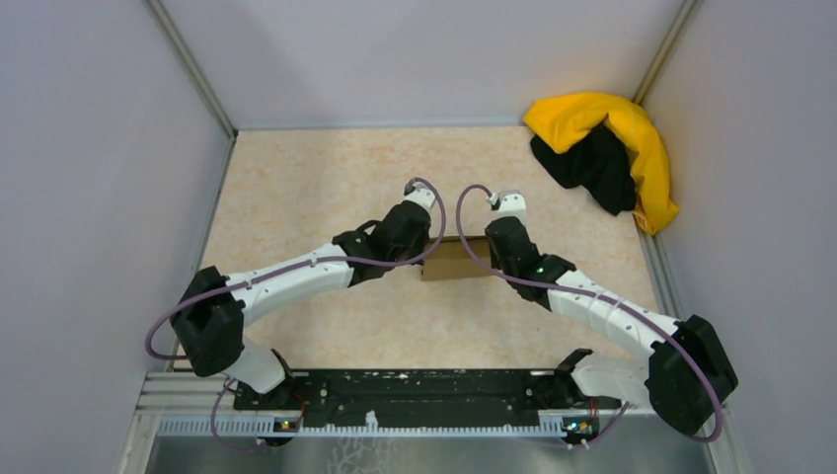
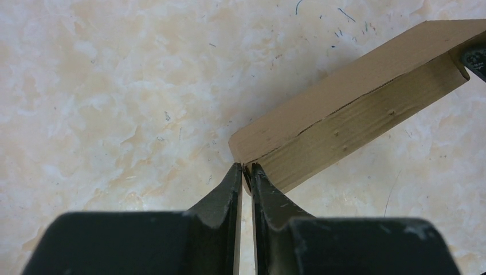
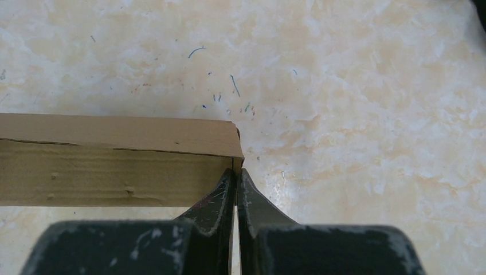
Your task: Fold the paper box
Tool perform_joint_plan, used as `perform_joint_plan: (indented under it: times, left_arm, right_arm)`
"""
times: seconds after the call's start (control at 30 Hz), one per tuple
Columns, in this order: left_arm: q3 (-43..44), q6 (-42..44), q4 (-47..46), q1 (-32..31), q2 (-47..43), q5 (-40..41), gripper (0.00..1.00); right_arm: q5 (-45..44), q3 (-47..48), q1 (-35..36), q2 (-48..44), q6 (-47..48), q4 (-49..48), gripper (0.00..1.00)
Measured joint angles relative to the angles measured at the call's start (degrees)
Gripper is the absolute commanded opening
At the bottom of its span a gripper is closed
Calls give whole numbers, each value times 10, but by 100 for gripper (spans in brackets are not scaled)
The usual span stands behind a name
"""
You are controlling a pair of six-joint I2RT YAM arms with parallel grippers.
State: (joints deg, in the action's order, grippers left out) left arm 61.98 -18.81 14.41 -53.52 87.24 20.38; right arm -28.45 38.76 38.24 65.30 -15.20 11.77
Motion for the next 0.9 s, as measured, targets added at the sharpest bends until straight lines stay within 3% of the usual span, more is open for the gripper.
perform_joint_plan:
  times: [0.9]
  left_arm:
    - [131, 4, 118, 26, 74, -59, 14]
  right_arm:
    - [-15, -1, -2, 1, 9, 3, 0]
